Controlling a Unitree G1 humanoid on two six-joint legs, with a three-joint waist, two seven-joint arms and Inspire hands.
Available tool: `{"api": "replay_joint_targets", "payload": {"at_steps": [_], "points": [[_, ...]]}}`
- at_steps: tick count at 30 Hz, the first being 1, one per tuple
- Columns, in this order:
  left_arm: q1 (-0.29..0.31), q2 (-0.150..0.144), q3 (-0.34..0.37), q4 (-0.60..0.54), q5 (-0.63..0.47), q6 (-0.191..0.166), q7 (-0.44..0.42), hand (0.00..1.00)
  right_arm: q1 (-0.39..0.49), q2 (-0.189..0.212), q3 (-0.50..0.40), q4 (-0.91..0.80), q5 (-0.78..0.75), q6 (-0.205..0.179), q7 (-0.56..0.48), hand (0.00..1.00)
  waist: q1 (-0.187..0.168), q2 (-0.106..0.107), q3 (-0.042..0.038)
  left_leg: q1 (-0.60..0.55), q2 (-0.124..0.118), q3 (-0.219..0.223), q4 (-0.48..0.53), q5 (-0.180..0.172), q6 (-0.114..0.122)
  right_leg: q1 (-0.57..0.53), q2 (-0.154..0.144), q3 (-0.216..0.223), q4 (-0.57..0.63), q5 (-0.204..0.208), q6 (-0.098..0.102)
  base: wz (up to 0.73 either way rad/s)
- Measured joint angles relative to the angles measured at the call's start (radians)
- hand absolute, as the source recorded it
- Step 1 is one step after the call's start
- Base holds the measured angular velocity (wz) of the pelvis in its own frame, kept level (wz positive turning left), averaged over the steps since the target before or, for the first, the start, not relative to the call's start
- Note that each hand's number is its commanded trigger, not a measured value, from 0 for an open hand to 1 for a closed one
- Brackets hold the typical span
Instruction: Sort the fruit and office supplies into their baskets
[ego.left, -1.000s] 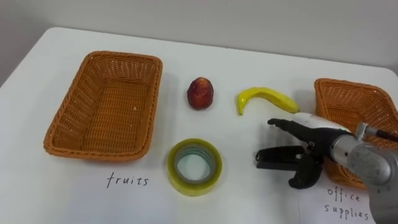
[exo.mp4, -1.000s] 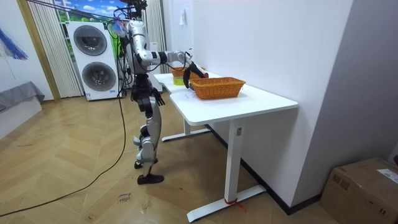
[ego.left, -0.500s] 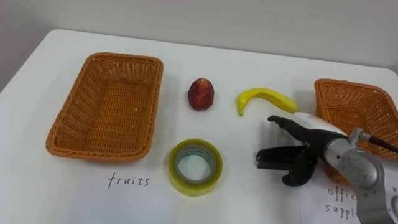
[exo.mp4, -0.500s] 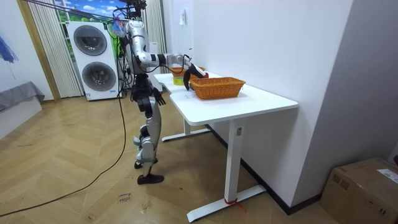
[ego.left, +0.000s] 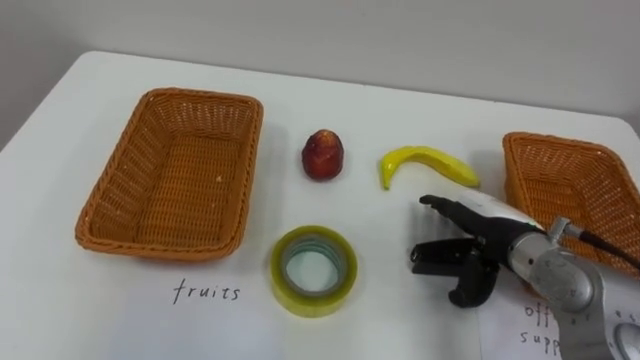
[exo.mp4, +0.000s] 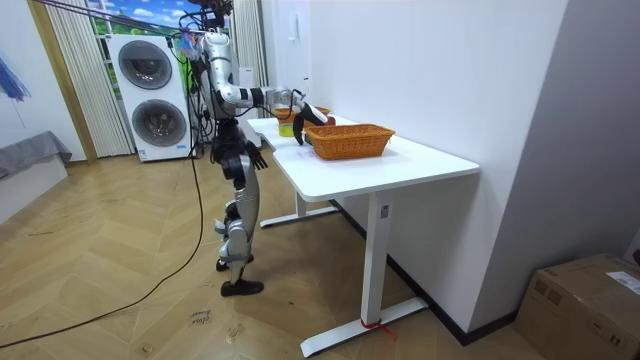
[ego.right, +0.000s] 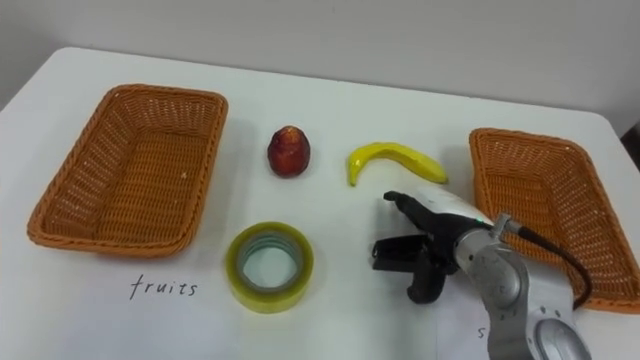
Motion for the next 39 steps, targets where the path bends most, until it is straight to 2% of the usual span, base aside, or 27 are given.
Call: {"api": "replay_joint_targets", "payload": {"at_steps": [5,8,10,18,19,20,21,22,29,39], "points": [[0.001,-0.004,-0.002,0.000,0.000,0.003,0.003,0.00,0.003,0.000,0.000,0.000,0.000,0.001,0.001,0.00,0.001,0.008,0.0006,-0.001,0.000,0.000,-0.001,0.000,0.000,0.001,0.002,-0.003,0.000,0.001,0.000,0.00],[0.000,-0.007,-0.030,0.000,0.000,0.006,0.010,0.00,0.002,0.000,0.002,0.000,0.000,0.000,-0.008,0.00,0.000,0.021,-0.0048,-0.001,0.000,0.000,-0.006,0.000,0.000,0.001,0.002,-0.003,0.001,0.002,0.000,0.00],[-0.001,-0.008,-0.040,0.000,0.000,0.005,0.011,0.00,0.001,0.000,0.008,0.000,0.000,0.000,-0.019,0.00,0.000,0.024,-0.0049,-0.001,0.000,0.000,-0.007,0.000,0.000,0.001,0.002,-0.004,0.001,0.002,0.000,0.00],[0.000,-0.008,-0.041,0.001,-0.001,0.005,0.016,0.00,-0.002,0.000,0.018,0.001,-0.002,-0.001,-0.032,0.00,-0.001,0.024,-0.0044,0.000,0.000,-0.006,-0.008,0.000,0.000,0.002,0.002,-0.003,0.000,0.002,0.000,0.00],[0.000,-0.008,-0.041,0.001,-0.001,0.005,0.021,0.00,-0.002,0.000,0.018,0.001,-0.003,-0.001,-0.033,0.18,-0.001,0.024,-0.0044,-0.001,0.000,-0.006,-0.009,0.000,0.000,0.003,0.002,-0.003,0.000,0.002,0.000,0.00],[0.000,-0.008,-0.041,0.001,-0.001,0.005,0.027,0.00,-0.002,0.000,0.019,0.001,-0.003,-0.001,-0.033,0.53,-0.001,0.024,-0.0041,-0.001,0.000,-0.007,-0.009,0.000,0.000,0.003,0.002,-0.003,0.000,0.002,0.000,0.00],[0.000,-0.008,-0.041,0.001,-0.001,0.005,0.029,0.00,-0.002,0.000,0.019,0.001,-0.003,-0.001,-0.034,0.71,-0.001,0.024,-0.0039,-0.001,0.000,-0.007,-0.009,0.000,0.000,0.003,0.002,-0.003,0.000,0.002,0.000,0.00],[0.000,-0.008,-0.041,0.001,-0.001,0.005,0.030,0.00,-0.002,0.000,0.019,0.001,-0.003,-0.001,-0.035,1.00,-0.001,0.023,-0.0033,-0.001,0.000,-0.007,-0.010,0.000,0.000,0.003,0.002,-0.003,0.000,0.002,0.000,0.00],[-0.001,-0.009,-0.040,0.001,0.000,0.005,0.030,0.00,-0.001,0.002,0.030,-0.001,-0.047,-0.002,-0.043,1.00,-0.003,0.017,0.0006,-0.002,0.000,-0.007,-0.010,0.000,0.000,0.001,0.002,-0.004,0.000,0.002,0.000,0.00],[0.006,-0.008,-0.040,0.001,-0.001,0.004,0.029,0.00,-0.007,0.009,0.034,-0.001,-0.086,0.000,-0.057,1.00,0.023,0.019,-0.0004,-0.002,-0.001,-0.018,-0.007,0.000,0.000,0.001,0.002,-0.005,-0.003,0.002,0.000,0.02]]}}
